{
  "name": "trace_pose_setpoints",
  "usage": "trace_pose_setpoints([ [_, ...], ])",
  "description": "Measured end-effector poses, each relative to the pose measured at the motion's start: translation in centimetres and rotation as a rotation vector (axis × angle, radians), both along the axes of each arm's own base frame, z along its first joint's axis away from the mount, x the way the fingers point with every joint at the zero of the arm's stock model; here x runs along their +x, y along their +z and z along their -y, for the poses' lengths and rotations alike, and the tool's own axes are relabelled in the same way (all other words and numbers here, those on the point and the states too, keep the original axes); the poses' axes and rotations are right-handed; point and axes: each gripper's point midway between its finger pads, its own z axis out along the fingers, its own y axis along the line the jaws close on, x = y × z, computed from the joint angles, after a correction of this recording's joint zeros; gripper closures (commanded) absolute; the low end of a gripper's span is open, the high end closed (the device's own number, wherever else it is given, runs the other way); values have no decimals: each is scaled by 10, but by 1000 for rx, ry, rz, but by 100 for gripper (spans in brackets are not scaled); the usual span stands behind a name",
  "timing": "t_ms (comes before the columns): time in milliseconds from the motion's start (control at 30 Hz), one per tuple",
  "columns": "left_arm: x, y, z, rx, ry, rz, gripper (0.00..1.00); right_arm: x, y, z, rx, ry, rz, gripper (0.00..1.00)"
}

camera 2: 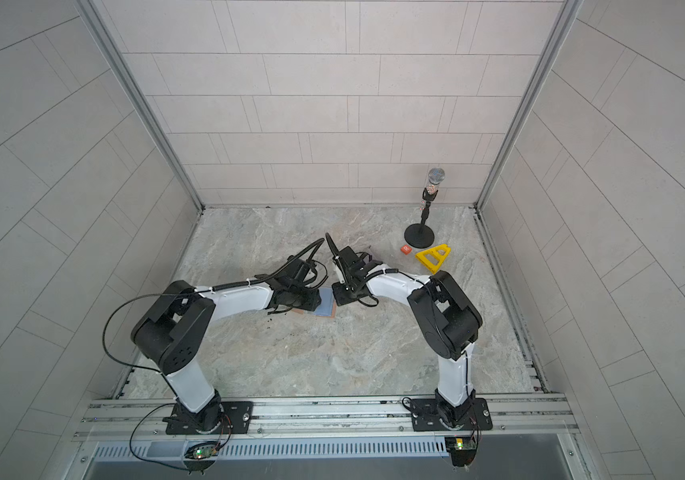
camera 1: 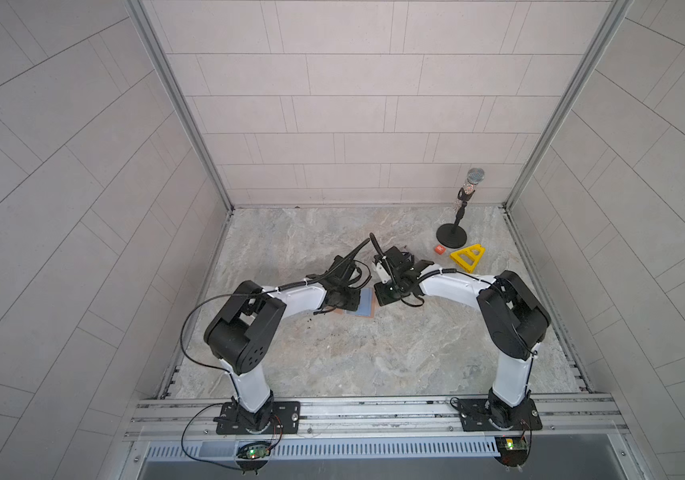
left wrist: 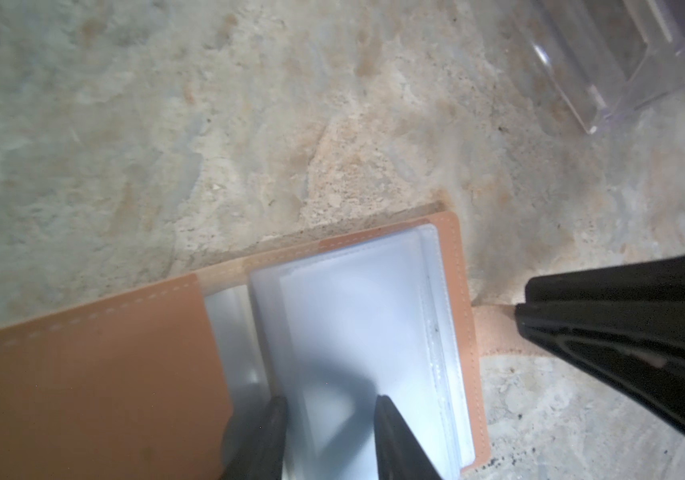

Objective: Put the credit cards into the card holder

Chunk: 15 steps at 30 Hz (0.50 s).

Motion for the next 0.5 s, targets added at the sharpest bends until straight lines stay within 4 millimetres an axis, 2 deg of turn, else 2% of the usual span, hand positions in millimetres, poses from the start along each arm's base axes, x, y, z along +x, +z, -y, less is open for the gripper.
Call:
trace_pose_setpoints([
  [100, 1, -1, -2, 10, 4, 5, 76, -1, -4, 5, -9, -9, -7, 100],
  [333, 1, -2, -4, 15, 11, 15, 77, 0, -6, 9, -17, -18, -8, 100],
  [500, 1, -2, -6, 15, 23, 27, 83, 0, -7, 10, -20, -19, -7, 100],
])
